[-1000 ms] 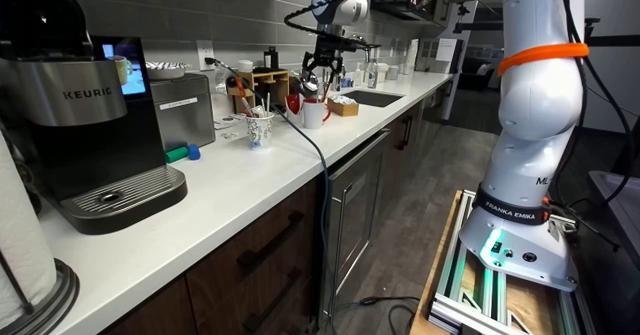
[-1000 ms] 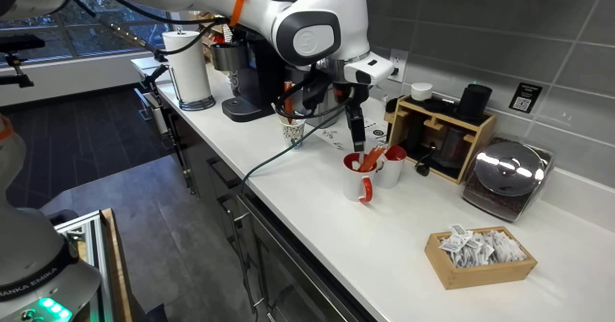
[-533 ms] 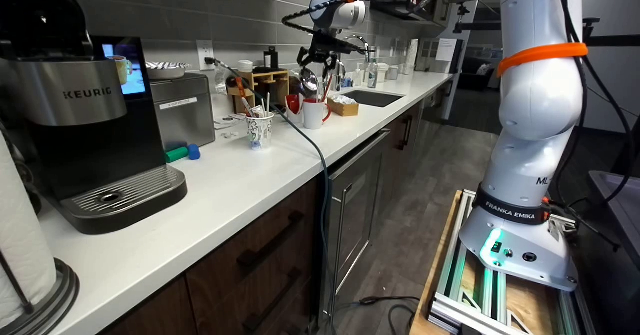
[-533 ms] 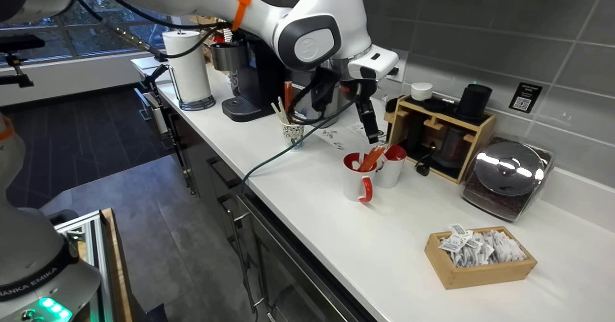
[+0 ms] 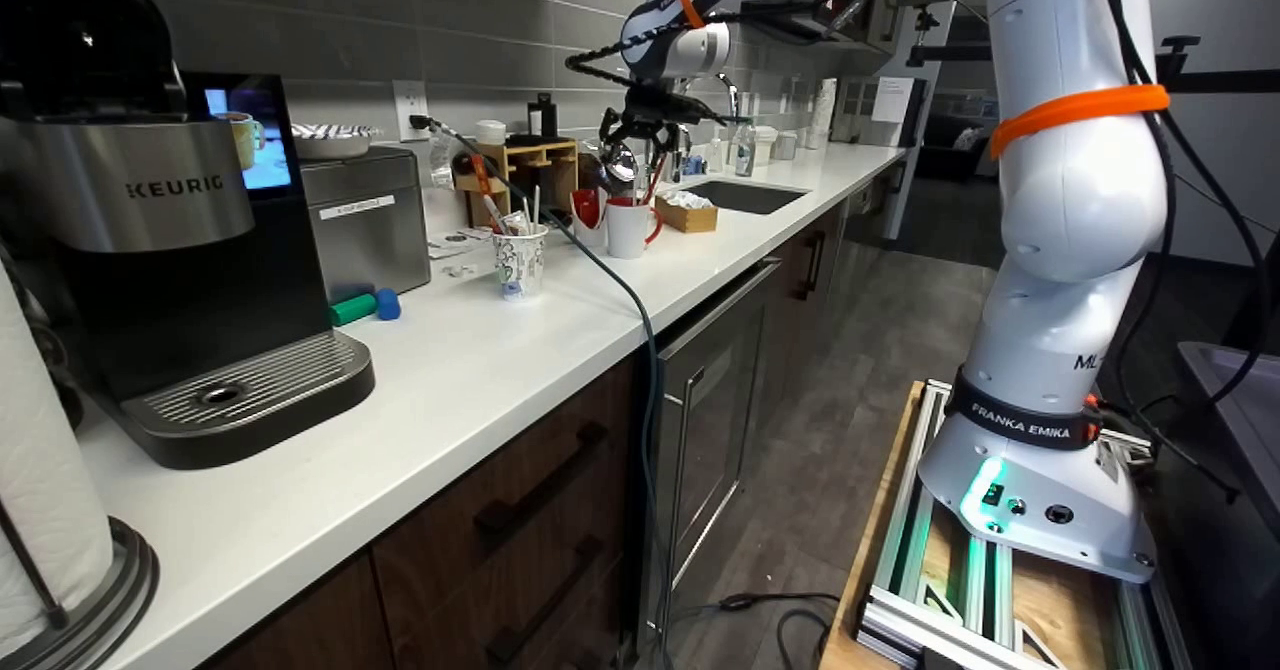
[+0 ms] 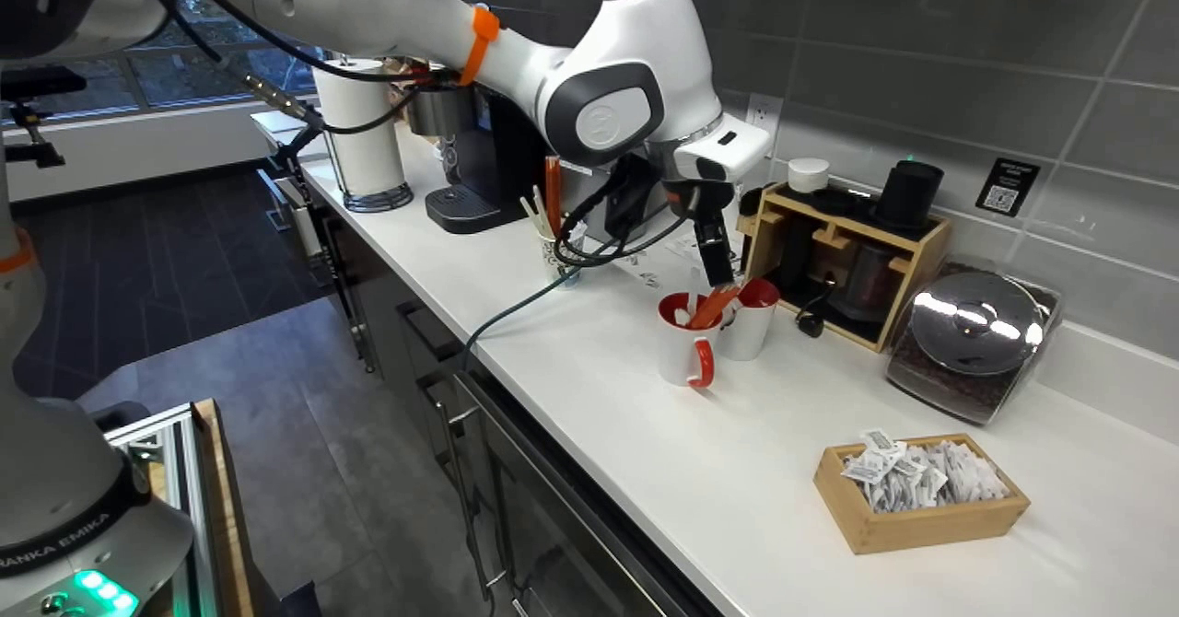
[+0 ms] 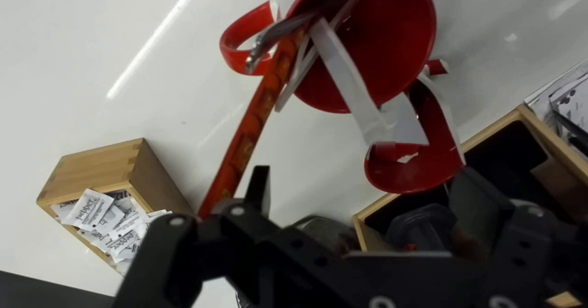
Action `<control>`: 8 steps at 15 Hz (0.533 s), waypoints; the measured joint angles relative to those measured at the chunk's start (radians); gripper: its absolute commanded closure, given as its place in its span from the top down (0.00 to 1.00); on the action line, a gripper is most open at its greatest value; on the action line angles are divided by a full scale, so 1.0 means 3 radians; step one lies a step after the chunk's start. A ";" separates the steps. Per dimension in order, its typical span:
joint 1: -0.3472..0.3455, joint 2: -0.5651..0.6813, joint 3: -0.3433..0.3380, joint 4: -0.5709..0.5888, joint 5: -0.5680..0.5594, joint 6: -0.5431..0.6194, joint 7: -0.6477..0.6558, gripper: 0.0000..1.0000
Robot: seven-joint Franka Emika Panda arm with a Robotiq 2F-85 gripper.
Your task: Remove the spoon from the mug
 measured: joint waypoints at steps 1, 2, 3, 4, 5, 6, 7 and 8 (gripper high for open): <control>0.0012 0.0006 -0.0020 0.0000 0.0000 -0.0013 0.0036 1.00; 0.0022 0.0009 -0.0031 0.0000 0.0000 -0.0042 0.0066 1.00; 0.0031 0.0008 -0.0032 0.0000 0.0000 -0.0096 0.0081 1.00; 0.0042 0.0007 -0.0032 0.0000 0.0000 -0.0160 0.0088 1.00; 0.0053 0.0005 -0.0032 0.0000 0.0000 -0.0231 0.0090 1.00; 0.0064 0.0003 -0.0031 0.0000 0.0001 -0.0295 0.0090 1.00; 0.0073 0.0000 -0.0030 0.0001 0.0002 -0.0352 0.0090 0.95; 0.0081 -0.0002 -0.0029 0.0002 0.0002 -0.0404 0.0090 0.87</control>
